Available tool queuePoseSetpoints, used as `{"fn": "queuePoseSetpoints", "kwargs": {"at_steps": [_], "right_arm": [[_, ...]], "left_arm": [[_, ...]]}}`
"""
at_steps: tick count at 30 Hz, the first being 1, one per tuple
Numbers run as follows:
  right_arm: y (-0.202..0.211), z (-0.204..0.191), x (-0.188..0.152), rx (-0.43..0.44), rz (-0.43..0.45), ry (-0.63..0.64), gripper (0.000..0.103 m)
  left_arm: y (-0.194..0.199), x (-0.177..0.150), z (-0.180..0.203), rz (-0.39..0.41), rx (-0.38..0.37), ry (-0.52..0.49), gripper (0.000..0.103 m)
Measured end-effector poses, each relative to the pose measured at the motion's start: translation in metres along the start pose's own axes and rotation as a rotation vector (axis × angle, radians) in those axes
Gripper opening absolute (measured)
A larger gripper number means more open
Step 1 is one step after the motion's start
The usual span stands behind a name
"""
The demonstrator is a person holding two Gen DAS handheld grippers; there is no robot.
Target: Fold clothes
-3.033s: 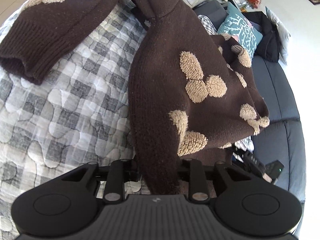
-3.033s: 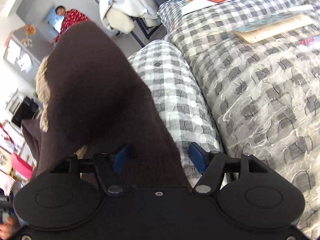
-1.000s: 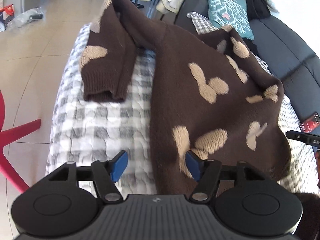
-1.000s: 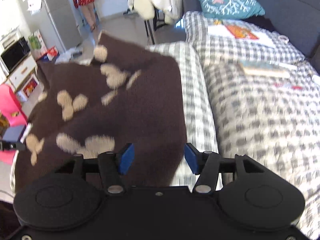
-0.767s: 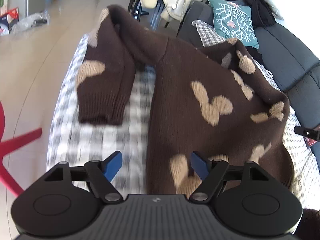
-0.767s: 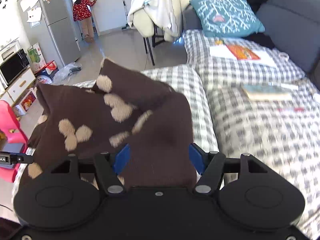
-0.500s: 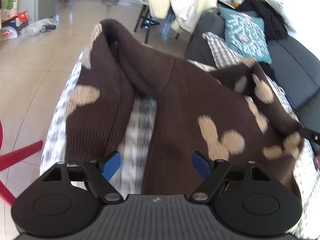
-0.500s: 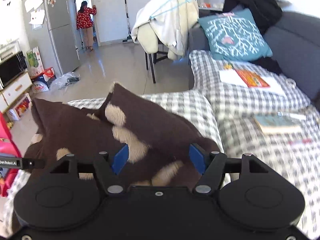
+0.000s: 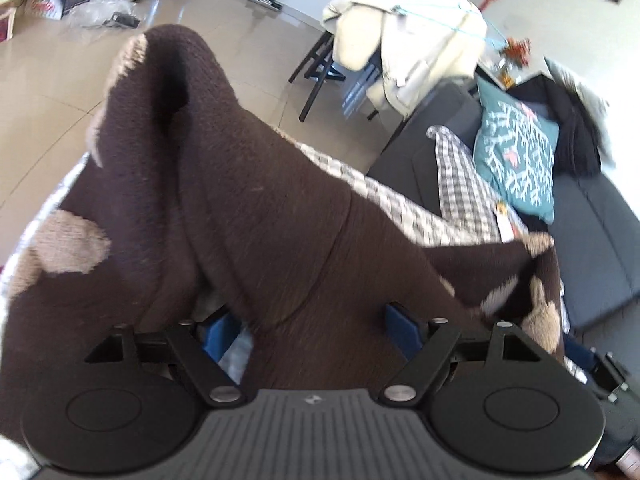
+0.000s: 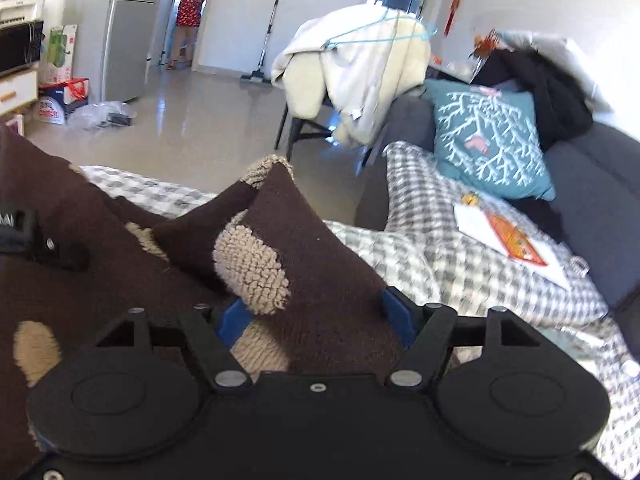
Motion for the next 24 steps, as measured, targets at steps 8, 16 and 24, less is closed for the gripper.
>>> {"fn": "queuePoseSetpoints", "kwargs": {"at_steps": [8, 16, 24], "right_arm": [[0.035, 0.045, 0.007, -0.036, 0.151, -0.222, 0.016], [0.097, 0.119, -0.001, -0.168, 0.294, -0.464, 0.014], [0.107, 0.163, -0.056, -0.132, 0.124, -0.594, 0.015]], "left_arm": [[0.017, 0.005, 0.000, 0.142, -0.031, 0.040, 0.019], [0.057, 0.026, -0.024, 0.289, -0.043, 0.105, 0.018], [0.080, 0.019, -0.044, 0.235, -0.034, 0.057, 0.018]]}}
Point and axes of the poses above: each gripper's, at about its wrist camera, not at the fingertips, and y roughly against the way its jaws point, z to its right, x to its top, the point moved 3 cm from there along -y, roughly the way its jaws point, and after that the axes turned 13 degrees about x, right-handed, at the moved point
